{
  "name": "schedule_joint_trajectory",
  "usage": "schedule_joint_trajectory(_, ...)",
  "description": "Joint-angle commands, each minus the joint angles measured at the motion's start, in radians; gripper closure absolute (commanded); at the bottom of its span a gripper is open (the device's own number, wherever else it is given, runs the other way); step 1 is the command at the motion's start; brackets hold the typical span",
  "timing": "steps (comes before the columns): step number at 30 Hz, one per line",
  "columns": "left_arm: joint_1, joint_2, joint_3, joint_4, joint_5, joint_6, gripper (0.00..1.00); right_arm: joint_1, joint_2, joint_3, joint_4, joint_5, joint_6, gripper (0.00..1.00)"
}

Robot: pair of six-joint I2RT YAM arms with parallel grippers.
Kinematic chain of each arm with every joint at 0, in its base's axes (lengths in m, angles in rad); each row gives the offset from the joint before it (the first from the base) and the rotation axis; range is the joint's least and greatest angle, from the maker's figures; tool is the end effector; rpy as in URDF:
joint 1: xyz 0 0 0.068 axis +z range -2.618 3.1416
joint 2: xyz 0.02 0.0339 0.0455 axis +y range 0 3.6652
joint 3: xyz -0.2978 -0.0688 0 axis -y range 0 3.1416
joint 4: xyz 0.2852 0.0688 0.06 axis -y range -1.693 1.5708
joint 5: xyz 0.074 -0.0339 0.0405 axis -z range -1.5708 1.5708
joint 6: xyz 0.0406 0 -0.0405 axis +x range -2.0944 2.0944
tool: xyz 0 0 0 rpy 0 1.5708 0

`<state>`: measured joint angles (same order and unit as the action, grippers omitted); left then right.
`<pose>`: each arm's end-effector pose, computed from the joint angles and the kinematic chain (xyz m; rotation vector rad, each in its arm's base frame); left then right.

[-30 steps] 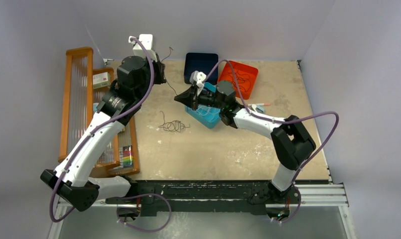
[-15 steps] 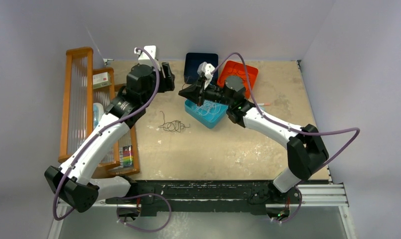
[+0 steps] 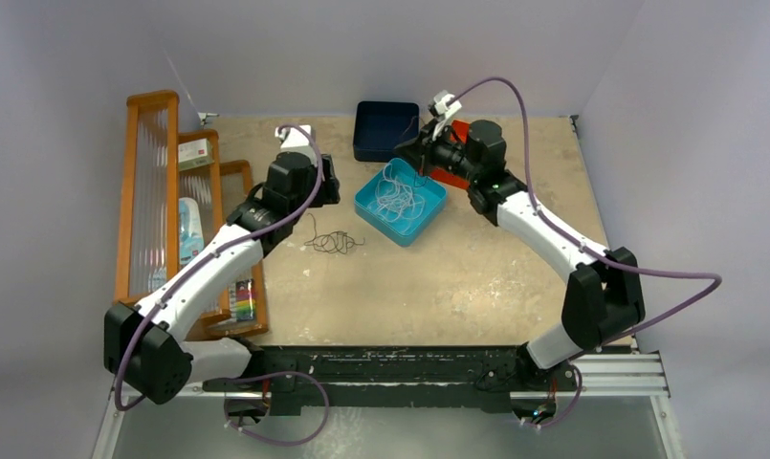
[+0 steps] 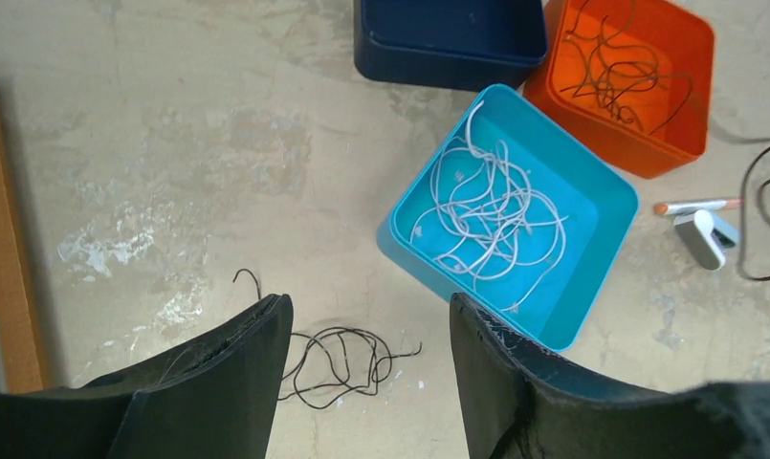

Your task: Untangle the cables

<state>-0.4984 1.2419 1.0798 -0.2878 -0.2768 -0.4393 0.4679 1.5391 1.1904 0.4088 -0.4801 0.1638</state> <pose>0.2835 -0.1417 0.3594 -0.1162 2.0135 -0.3201 0.3565 0.2012 0.3767 -0.6249 1.4523 0.8608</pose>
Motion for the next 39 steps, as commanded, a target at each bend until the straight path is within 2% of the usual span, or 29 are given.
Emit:
schedule_joint_trajectory(1,0.006,0.025,-0.037,0.073,-0.032,-0.039,0.39,-0.032,-0.034,0.084,-0.083,0.098,-0.032,1.00)
schedule_joint_trajectory(13,0.007,0.151,-0.177,0.162,-0.023,-0.140,0.39,-0.187,0.082,0.260,-0.226,0.173,-0.040,1.00)
schedule_joint_trajectory(24,0.006,0.176,-0.193,0.174,-0.012,-0.147,0.38,-0.260,0.249,0.431,-0.255,0.202,-0.045,1.00)
schedule_joint_trajectory(39,0.006,0.161,-0.172,0.158,-0.065,-0.129,0.38,-0.311,0.283,0.478,-0.267,0.209,-0.040,1.00)
